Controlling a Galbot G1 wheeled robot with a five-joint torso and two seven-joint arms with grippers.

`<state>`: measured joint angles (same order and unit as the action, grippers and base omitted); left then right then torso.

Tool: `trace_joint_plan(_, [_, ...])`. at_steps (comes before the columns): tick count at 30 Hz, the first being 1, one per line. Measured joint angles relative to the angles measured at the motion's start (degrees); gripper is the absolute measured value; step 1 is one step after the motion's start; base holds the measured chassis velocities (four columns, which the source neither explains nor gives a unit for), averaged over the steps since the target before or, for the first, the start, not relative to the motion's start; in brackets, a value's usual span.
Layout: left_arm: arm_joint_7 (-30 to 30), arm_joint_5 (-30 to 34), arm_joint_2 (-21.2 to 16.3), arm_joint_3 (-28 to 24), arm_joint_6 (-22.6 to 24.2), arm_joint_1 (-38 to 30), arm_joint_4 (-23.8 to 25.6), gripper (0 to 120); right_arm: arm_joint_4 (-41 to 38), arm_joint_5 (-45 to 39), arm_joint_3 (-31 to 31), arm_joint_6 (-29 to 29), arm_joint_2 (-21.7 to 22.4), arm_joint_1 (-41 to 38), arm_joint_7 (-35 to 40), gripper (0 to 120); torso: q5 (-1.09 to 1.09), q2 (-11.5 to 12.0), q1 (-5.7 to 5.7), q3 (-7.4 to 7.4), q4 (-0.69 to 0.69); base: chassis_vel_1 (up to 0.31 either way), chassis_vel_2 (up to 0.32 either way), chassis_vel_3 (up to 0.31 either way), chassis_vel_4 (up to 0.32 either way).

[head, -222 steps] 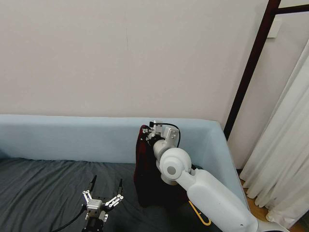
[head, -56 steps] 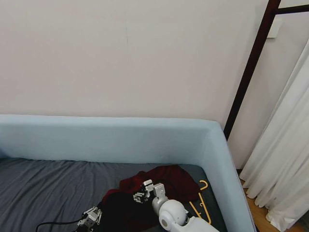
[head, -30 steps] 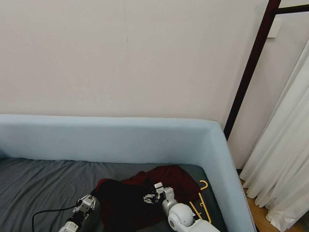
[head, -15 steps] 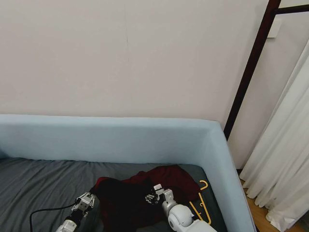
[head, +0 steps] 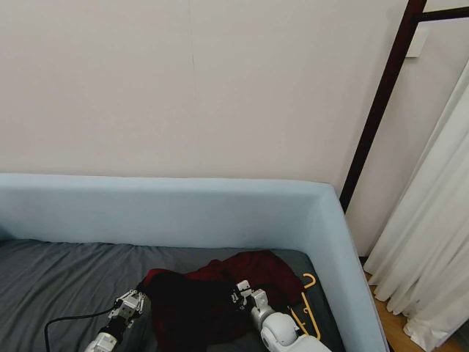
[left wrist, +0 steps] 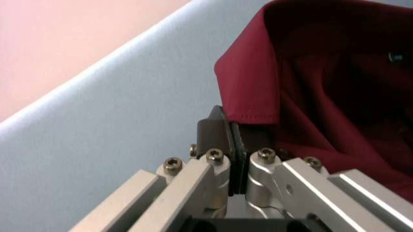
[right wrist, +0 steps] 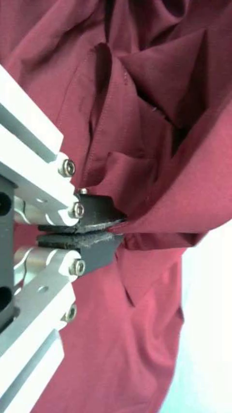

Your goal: Pick up the clothes from the sofa and hang them on the clothes hanger.

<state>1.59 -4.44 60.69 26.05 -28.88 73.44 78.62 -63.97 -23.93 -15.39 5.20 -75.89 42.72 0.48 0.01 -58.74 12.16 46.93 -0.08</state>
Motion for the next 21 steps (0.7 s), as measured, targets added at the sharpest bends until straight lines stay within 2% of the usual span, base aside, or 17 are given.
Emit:
trace_joint_plan(5, [0.4, 0.6, -0.2, -0.3, 0.0, -0.6, 0.4, 0, -5.6, -0.9, -1.1, -0.5, 3.2, 0.6, 0.4, 0, 0.0, 0.0, 0.0, 0.0, 0.01, 0.0, 0.0, 0.0, 0.0])
trace_joint_plan(7, [0.8, 2.2, -0.6, -0.4, -0.1, -1.1, 1.7, 0, -12.1, -2.0, -1.5, -0.1, 6.3, 0.9, 1.5, 0, 0.0, 0.0, 0.0, -0.01, -0.01, 0.0, 0.0, 0.0, 0.0])
trace_joint_plan(8, [0.8, 2.2, -0.6, -0.4, -0.1, -1.1, 1.7, 0, -12.1, -2.0, -1.5, -0.1, 6.3, 0.9, 1.5, 0, 0.0, 0.0, 0.0, -0.01, -0.01, 0.0, 0.0, 0.0, 0.0])
trace_joint_plan(11, [1.4, 4.6, -1.2, -0.6, -0.6, -1.7, 4.1, 0, -20.0, -2.5, -1.2, 0.5, 10.0, 1.1, 1.9, 0, 0.01, 0.0, 0.0, 0.0, 0.0, 0.0, 0.0, 0.0, 0.0])
trace_joint_plan(12, [2.1, 6.8, -1.9, -1.0, -1.1, -2.3, 6.7, 0, -26.4, -2.6, -0.4, 0.6, 13.3, 0.9, 2.2, 0, -0.01, 0.0, 0.0, -0.01, -0.01, 0.0, 0.0, 0.0, 0.0])
trace_joint_plan(13, [2.1, 6.8, -1.9, -1.0, -1.1, -2.3, 6.7, 0, -26.4, -2.6, -0.4, 0.6, 13.3, 0.9, 2.2, 0, -0.01, 0.0, 0.0, -0.01, -0.01, 0.0, 0.0, 0.0, 0.0])
trace_joint_plan(16, [3.2, 12.0, -3.9, -1.5, -1.6, -4.0, 13.3, 0, -38.1, -5.5, 2.8, 0.8, 19.6, -1.2, 2.7, 0, 0.0, 0.0, 0.0, -0.01, -0.02, 0.0, 0.0, 0.0, 0.0])
trace_joint_plan(17, [3.2, 12.0, -3.9, -1.5, -1.6, -4.0, 13.3, 0, -38.1, -5.5, 2.8, 0.8, 19.6, -1.2, 2.7, 0, 0.0, 0.0, 0.0, -0.01, -0.02, 0.0, 0.0, 0.0, 0.0])
trace_joint_plan(21, [3.8, 18.7, -8.2, -1.4, -0.4, -6.6, 23.0, 0, -47.5, -10.9, 8.1, 1.0, 26.3, -4.8, 2.1, 0, 0.01, 0.0, 0.0, 0.0, 0.04, 0.0, 0.0, 0.0, 0.0])
